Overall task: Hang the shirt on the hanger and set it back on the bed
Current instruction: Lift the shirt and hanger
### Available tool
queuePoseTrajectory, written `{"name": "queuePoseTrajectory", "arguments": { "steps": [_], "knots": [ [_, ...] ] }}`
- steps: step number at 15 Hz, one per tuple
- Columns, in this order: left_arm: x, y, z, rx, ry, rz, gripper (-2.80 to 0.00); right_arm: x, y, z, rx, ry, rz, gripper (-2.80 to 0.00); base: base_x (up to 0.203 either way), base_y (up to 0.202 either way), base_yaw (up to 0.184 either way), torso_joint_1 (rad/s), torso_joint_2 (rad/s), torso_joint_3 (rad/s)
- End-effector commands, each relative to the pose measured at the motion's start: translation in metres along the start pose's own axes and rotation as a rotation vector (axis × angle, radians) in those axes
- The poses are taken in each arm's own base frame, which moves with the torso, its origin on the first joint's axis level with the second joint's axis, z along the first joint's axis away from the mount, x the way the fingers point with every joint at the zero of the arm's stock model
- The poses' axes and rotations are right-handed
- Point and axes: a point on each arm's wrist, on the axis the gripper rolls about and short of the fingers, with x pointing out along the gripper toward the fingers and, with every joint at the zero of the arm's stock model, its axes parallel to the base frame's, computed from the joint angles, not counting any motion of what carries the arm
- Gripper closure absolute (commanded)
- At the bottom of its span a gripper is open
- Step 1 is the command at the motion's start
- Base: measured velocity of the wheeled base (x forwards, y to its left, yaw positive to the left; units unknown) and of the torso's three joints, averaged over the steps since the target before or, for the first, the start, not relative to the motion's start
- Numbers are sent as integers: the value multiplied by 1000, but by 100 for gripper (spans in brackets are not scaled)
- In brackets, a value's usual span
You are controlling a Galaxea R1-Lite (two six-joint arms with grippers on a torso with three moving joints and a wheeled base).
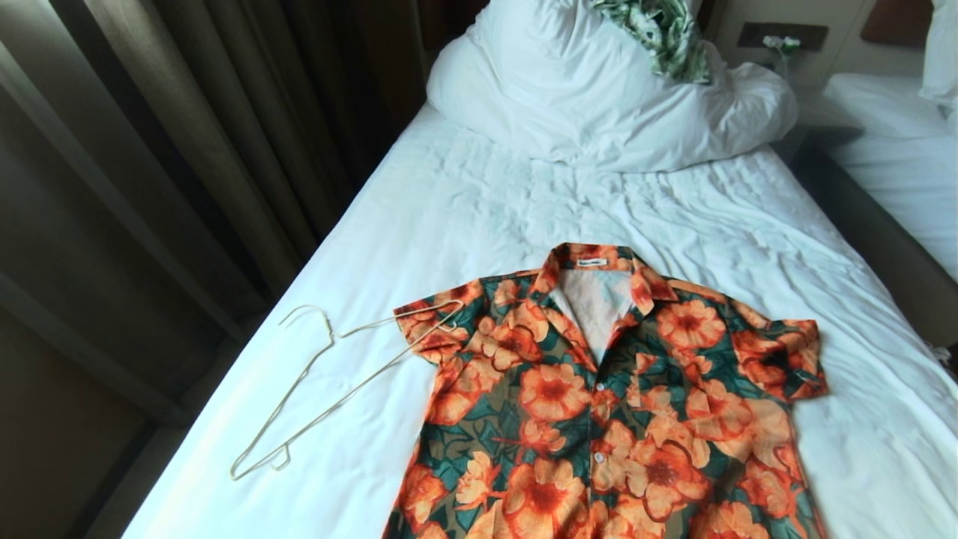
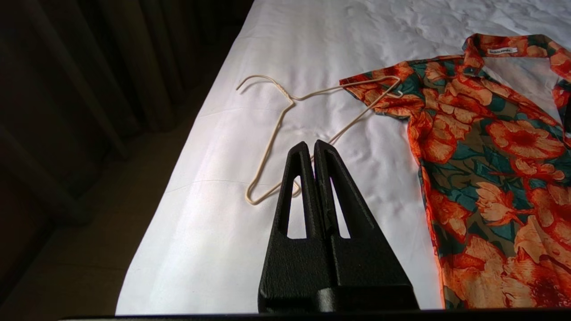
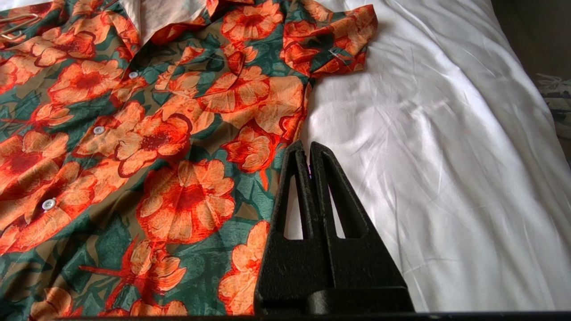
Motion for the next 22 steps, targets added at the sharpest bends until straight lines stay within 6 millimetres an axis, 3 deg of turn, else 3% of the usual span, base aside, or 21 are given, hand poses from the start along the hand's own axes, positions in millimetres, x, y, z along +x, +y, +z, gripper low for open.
{"name": "queuePoseTrajectory", "arguments": {
  "steps": [1,6,9,12,18,22],
  "knots": [
    [2,0,-11,1,39,-1,0,0,0,0,0,1,0,0,0,0,0,0,0,0],
    [1,0,-8,-17,31,0,0,0,0,0,0,1,0,0,0,0,0,0,0,0],
    [-2,0,19,-25,16,-3,0,0,0,0,0,1,0,0,0,0,0,0,0,0],
    [8,-1,51,-95,96,-46,0,0,0,0,0,1,0,0,0,0,0,0,0,0],
    [65,-10,86,-201,360,-305,0,0,0,0,0,1,0,0,0,0,0,0,0,0],
    [133,-32,98,-206,526,-362,0,0,0,0,0,1,0,0,0,0,0,0,0,0]
  ]
}}
